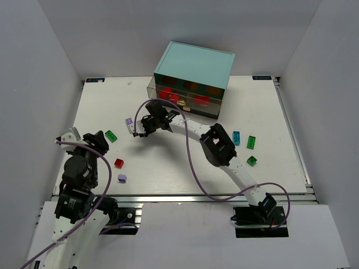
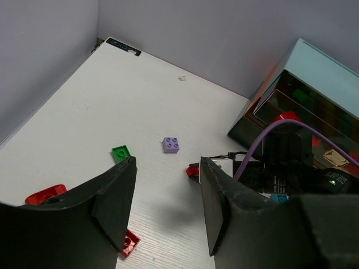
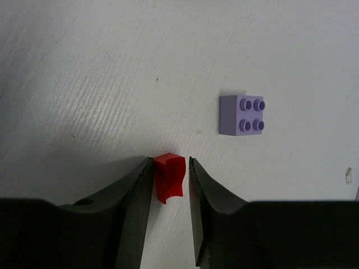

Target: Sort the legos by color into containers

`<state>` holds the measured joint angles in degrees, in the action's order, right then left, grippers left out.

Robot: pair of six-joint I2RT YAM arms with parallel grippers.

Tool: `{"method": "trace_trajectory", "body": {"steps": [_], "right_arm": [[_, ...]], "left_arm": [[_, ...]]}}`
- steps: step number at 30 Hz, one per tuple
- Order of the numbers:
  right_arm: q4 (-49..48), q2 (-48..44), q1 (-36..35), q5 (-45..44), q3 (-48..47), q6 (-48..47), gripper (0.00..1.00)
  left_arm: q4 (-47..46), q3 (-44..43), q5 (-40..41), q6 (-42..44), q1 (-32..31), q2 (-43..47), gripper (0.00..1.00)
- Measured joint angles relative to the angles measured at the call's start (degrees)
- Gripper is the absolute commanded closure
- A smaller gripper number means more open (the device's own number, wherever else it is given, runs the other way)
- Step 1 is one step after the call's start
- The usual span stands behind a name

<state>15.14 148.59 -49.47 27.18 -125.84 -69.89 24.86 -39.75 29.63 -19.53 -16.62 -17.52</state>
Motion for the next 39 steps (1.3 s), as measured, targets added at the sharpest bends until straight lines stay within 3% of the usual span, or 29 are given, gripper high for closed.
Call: {"method": "trace_trajectory", "body": {"steps": [8, 18, 29, 39], "right_arm": [[0.72, 0.02, 0.02, -0.02, 0.0, -1.33, 0.71], [0.7, -3.08, 0.07, -0.02, 4.7, -2.12, 0.9], [7.54, -11.52, 0.07, 1.16, 12.87, 5.16, 0.95], [12.04, -24.85, 0.42, 4.81, 15.82, 12.7, 0.97]], "left_arm": [[0.0, 0.0, 0.02, 0.0, 0.0, 0.04, 0.41], [-0.07, 0.07, 0.2, 0.04, 0.0, 0.68, 0.41], [-0.04, 0.76, 1.09, 0.04, 0.0, 0.85, 0.41], [-0.04, 0.79, 1.49, 0.02, 0.0, 0.85, 0.41]]}}
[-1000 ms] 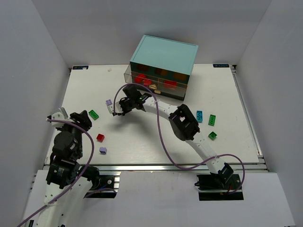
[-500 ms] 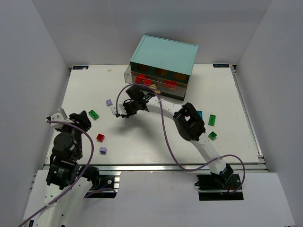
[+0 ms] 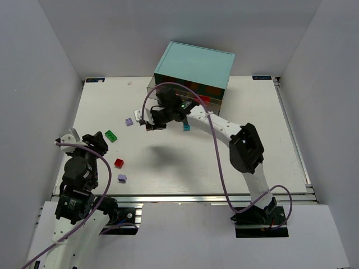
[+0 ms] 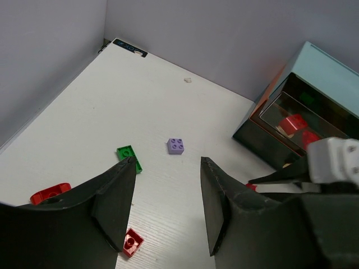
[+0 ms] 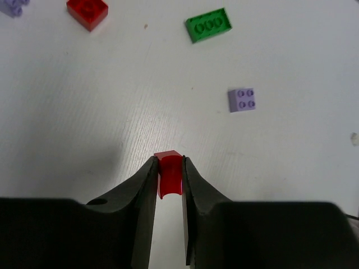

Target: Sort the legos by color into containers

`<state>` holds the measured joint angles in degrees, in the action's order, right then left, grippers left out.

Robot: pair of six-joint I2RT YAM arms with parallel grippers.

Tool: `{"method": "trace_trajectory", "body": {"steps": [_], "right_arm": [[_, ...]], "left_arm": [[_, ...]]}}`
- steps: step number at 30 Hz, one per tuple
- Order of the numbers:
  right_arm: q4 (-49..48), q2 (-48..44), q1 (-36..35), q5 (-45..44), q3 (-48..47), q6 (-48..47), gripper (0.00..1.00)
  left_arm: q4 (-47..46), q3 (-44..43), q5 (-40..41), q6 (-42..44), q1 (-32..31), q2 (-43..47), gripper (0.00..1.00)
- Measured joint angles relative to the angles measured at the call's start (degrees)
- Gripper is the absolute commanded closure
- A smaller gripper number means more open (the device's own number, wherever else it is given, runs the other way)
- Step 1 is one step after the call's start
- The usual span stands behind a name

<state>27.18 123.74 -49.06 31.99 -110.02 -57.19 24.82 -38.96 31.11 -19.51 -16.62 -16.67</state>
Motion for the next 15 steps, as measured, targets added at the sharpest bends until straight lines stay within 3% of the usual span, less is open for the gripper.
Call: {"method": "trace_trajectory", "body": {"steps": [15], "right_arm": [[2.27, -14.05, 9.51, 0.59, -0.94, 9.46, 0.94]], "left_arm": [[0.0, 0.02, -0.04, 0.0, 0.0, -1.51, 0.4]]}}
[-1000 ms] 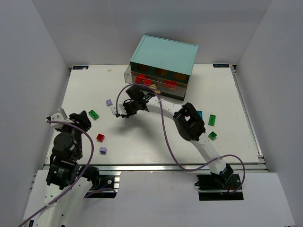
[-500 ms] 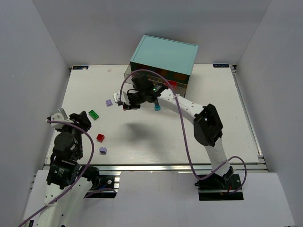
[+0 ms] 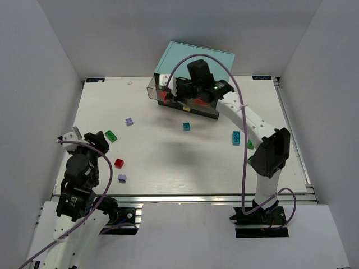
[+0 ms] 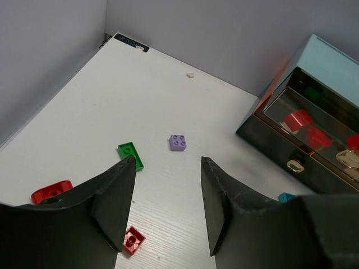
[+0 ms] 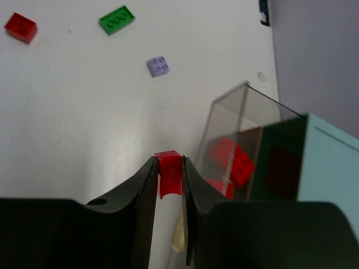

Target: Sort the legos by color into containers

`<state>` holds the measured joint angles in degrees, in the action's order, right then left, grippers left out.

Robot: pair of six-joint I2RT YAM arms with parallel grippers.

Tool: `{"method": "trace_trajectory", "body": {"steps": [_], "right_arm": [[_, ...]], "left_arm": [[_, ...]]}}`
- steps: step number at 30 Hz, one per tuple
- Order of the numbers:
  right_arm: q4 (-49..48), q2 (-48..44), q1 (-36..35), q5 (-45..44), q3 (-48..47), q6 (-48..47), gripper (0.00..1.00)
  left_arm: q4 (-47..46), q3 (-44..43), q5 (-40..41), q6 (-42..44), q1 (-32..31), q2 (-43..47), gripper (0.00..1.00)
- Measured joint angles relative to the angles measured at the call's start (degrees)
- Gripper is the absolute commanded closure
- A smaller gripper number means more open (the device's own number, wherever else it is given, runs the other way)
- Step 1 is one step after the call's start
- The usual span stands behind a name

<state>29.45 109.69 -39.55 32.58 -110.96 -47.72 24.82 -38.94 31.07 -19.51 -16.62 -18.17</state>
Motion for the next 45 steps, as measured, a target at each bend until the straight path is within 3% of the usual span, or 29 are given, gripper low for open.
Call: {"method": "trace_trajectory", "body": {"steps": [12, 15, 16, 21, 24, 28, 32, 38, 39, 42, 45], "right_arm": [[-1.25, -3.26, 11.89, -2.32, 0.0, 3.89, 0.87], [-1.33, -3.21, 13.03, -2.69, 0.0, 4.2, 0.76], [-1.33, -3.13, 13.35, -2.75, 0.0, 4.35, 0.67], [-1.25, -2.6, 14.49, -2.84, 0.0, 5.73, 0.51], [-1.22, -2.58, 15.1, -2.82, 0.0, 6.38, 0.47], [-1.2, -2.64, 15.69, -2.6, 0.24, 7.41, 0.5], [-4.07, -9.7, 15.91, -2.86, 9.53, 11.67, 0.54], [-16.46, -39.89, 16.61, -0.72, 38.07, 29.31, 0.22], [-18.56, -44.78, 16.7, 1.44, 42.36, 31.69, 0.11], [-23.08, -53.46, 16.61, 9.11, 50.42, 36.76, 0.11], [-26.36, -57.07, 16.83, 13.66, 58.62, 39.91, 0.11]], "left_arm": [[0.02, 0.0, -0.31, -0.02, 0.0, -2.36, 0.4], [0.02, 0.0, -0.59, -0.02, 0.0, -3.5, 0.38], [0.02, 0.0, -0.68, -0.02, 0.0, -3.89, 0.36], [0.0, 0.02, -2.03, -0.02, 0.0, -6.4, 0.32], [-0.02, 0.11, -3.04, -0.04, 0.0, -8.28, 0.31], [0.0, 0.11, -4.48, -0.33, 0.0, -11.63, 0.3], [0.26, 0.02, -6.99, -3.15, 0.0, -16.76, 0.39], [3.93, -0.5, -12.33, -11.89, 0.0, -26.93, 0.5], [5.05, -0.59, -12.94, -13.62, 0.0, -29.0, 0.5], [9.88, -1.86, -13.31, -18.16, 0.0, -34.42, 0.44], [15.28, -4.11, -13.29, -23.69, 0.33, -38.03, 0.32]]}}
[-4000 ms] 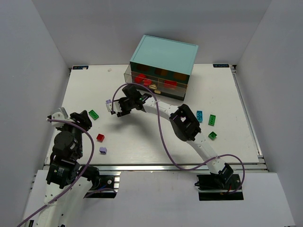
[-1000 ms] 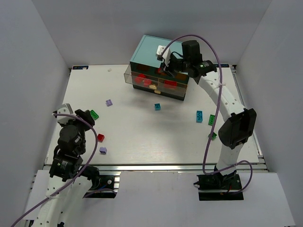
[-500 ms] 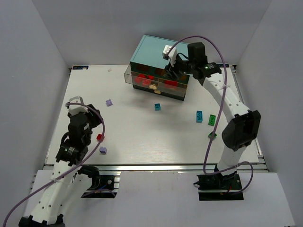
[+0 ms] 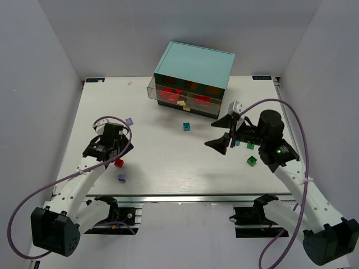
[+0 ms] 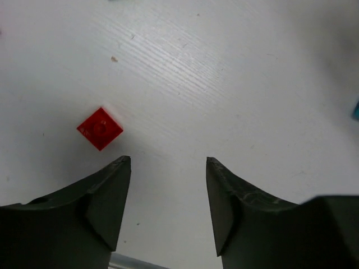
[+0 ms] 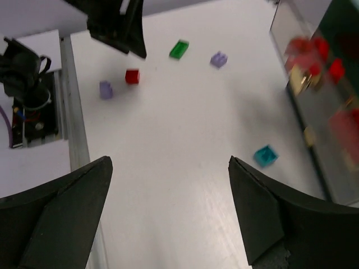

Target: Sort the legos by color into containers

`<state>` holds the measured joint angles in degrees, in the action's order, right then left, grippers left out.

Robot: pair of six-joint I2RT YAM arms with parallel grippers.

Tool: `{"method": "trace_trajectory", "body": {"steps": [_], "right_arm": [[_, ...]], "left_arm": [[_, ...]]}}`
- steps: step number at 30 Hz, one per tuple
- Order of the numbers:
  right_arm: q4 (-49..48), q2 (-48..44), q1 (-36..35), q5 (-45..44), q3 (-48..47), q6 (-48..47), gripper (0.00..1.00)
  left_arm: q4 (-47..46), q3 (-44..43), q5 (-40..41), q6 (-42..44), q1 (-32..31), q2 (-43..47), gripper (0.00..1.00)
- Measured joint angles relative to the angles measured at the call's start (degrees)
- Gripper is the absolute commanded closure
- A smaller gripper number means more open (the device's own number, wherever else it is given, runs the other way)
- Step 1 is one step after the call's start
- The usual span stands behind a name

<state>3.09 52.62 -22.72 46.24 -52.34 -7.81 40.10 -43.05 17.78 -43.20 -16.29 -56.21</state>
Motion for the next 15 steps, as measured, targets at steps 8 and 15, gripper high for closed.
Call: {"method": "trace_trajectory", "body": {"steps": [8, 15], "right_arm": [[-1.97, -8.9, 1.73, -2.36, 11.23, 0.83, 1.0], [-3.28, -7.89, 1.79, -5.84, 11.28, 0.28, 0.83]], "left_arm": [[9.07, -0.74, 1.14, -14.32, 0.11, 3.69, 0.26], [10.49, 1.05, 2.99, -19.1, 0.59, -0.09, 0.26]]}}
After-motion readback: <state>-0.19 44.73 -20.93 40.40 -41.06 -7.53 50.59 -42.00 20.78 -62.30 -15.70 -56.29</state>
